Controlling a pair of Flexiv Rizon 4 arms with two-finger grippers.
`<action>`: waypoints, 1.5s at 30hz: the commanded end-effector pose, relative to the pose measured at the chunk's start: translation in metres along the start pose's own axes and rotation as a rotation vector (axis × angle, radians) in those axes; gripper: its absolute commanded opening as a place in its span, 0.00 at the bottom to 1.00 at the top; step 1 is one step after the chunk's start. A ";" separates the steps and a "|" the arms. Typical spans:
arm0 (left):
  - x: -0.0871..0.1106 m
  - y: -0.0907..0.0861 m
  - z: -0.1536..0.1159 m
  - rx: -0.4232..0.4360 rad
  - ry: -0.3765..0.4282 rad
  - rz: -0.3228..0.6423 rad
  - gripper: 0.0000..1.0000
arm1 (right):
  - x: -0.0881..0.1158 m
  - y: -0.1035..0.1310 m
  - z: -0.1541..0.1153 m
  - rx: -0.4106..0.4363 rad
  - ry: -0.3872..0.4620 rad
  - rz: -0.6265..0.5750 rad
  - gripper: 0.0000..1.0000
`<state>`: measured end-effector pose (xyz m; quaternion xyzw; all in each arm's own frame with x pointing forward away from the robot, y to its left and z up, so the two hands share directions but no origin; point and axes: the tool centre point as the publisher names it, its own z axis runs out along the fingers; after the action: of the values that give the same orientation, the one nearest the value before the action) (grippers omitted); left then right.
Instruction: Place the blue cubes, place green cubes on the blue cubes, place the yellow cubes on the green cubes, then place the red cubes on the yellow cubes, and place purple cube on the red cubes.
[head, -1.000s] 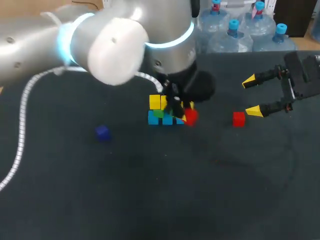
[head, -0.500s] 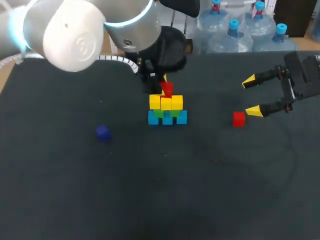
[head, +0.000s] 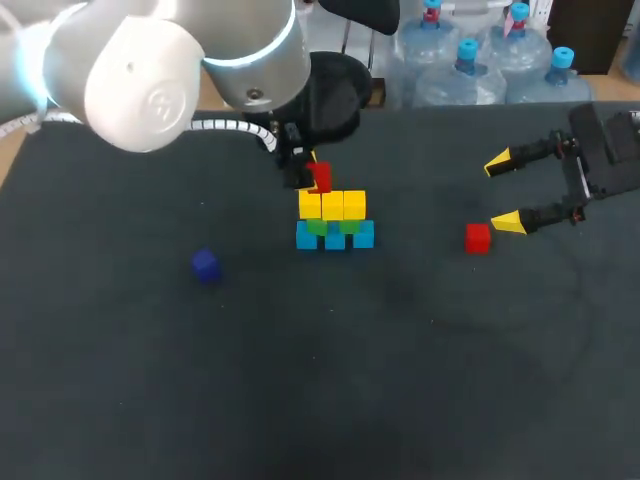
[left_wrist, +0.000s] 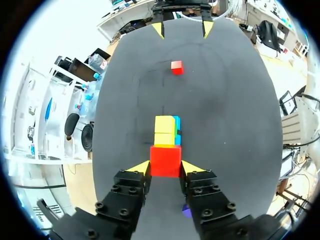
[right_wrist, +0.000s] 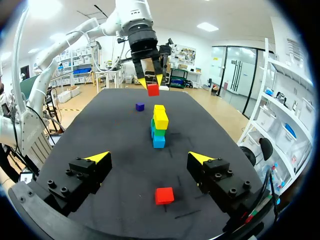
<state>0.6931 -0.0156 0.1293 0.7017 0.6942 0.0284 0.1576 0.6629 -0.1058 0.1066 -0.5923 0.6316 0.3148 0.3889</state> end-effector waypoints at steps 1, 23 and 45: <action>-0.005 0.010 0.004 0.031 0.008 0.008 0.00 | 0.000 0.000 0.000 0.001 -0.001 -0.001 1.00; -0.006 0.018 0.026 0.089 0.042 0.036 0.00 | 0.000 0.000 0.000 0.001 -0.001 -0.001 1.00; -0.001 0.013 0.034 0.121 0.060 0.041 0.00 | 0.000 0.000 0.000 0.001 -0.001 -0.001 1.00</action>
<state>0.7124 -0.0227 0.1006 0.7221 0.6850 0.0122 0.0957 0.6629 -0.1058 0.1066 -0.5923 0.6316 0.3148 0.3889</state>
